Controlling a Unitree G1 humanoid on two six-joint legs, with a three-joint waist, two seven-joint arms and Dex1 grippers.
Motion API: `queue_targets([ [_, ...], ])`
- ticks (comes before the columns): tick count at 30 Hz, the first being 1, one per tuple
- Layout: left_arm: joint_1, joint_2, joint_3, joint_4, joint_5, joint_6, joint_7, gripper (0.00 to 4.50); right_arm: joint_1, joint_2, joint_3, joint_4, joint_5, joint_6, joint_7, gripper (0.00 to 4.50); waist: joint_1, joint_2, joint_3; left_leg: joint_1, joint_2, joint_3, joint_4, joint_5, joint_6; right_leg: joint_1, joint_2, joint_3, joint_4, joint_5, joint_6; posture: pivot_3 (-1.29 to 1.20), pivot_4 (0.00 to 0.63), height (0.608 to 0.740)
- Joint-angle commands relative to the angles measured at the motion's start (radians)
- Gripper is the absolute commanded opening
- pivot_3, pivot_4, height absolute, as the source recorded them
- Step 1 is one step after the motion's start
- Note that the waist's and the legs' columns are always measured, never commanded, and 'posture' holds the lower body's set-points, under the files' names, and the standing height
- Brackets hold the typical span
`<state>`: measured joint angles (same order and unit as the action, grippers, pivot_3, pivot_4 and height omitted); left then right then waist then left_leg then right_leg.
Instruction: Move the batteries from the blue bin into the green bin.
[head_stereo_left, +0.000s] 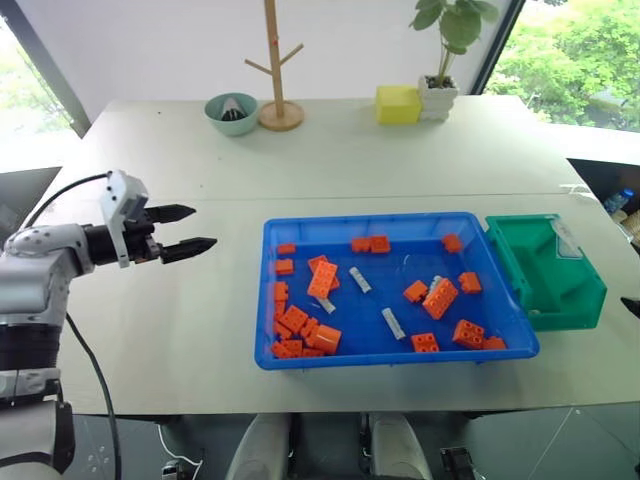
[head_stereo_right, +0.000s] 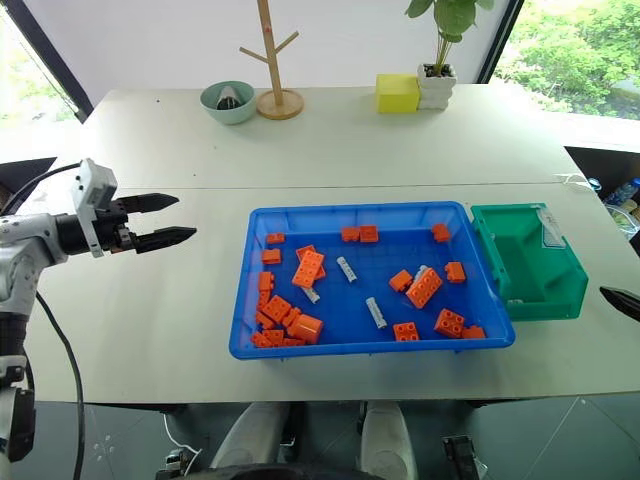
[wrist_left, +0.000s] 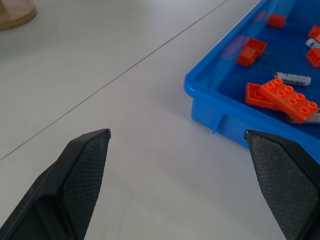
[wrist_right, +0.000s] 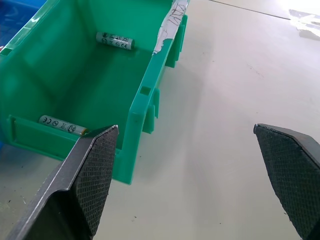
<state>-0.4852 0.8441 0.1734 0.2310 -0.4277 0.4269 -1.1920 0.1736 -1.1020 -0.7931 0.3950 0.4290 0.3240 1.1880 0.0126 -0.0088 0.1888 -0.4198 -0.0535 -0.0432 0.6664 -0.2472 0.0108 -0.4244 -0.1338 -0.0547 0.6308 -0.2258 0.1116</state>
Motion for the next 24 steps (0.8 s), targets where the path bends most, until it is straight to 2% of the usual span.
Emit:
queue_targets([
  [1,-0.016,0.002,0.014,-0.033,-0.021,-0.002,-0.003,4.5,-0.023,-0.041,-0.012,-0.049,0.005,0.016,-0.006,4.45,0.0,0.0,0.0,0.0,0.0,0.0,0.0,0.0,0.0,0.0,0.0,0.0,0.0,0.0,0.0,0.0,0.15,0.702],
  [9,-0.032,0.006,0.003,-0.079,-0.039,0.024,-0.031,4.5,-0.124,-0.093,0.05,-0.254,0.062,0.115,0.019,4.45,-0.002,0.0,0.0,0.0,0.0,0.0,0.0,0.0,0.0,0.0,0.0,0.0,0.0,0.0,0.0,0.0,0.15,0.702],
  [13,-0.012,0.029,0.002,-0.137,-0.064,0.059,-0.067,4.5,-0.221,-0.107,0.169,-0.412,0.117,0.183,0.026,4.45,-0.002,0.0,0.0,0.0,0.0,0.0,0.0,0.0,0.0,0.0,0.0,0.0,0.0,0.0,0.0,0.0,0.15,0.702],
  [15,0.006,0.058,-0.003,-0.183,-0.089,0.094,-0.112,4.5,-0.306,-0.104,0.283,-0.496,0.152,0.211,0.034,4.45,-0.005,0.0,0.0,0.0,0.0,0.0,0.0,0.0,0.0,0.0,0.0,0.0,0.0,0.0,0.0,0.0,0.15,0.702],
  [18,0.049,0.113,-0.011,-0.258,-0.116,0.112,-0.194,4.5,-0.509,-0.062,0.528,-0.571,0.13,0.223,0.051,4.45,-0.016,0.0,0.001,-0.001,0.001,0.0,0.0,0.0,0.0,-0.001,0.0,0.0,0.0,0.0,0.0,0.0,0.15,0.702],
  [21,0.064,0.144,-0.021,-0.309,-0.125,0.111,-0.225,4.5,-0.763,0.052,0.782,-0.522,0.031,0.196,0.102,4.45,-0.024,0.001,0.001,-0.001,0.001,-0.001,0.0,0.0,0.0,-0.002,0.0,0.0,0.0,-0.002,-0.003,0.0,0.15,0.702],
  [24,0.061,0.159,-0.028,-0.356,-0.145,0.128,-0.235,4.5,-0.959,0.182,0.979,-0.399,-0.091,0.118,0.174,4.45,-0.027,0.0,0.002,-0.003,0.001,-0.001,0.0,0.0,0.0,-0.004,0.0,0.0,0.0,-0.001,-0.003,0.0,0.15,0.702],
])
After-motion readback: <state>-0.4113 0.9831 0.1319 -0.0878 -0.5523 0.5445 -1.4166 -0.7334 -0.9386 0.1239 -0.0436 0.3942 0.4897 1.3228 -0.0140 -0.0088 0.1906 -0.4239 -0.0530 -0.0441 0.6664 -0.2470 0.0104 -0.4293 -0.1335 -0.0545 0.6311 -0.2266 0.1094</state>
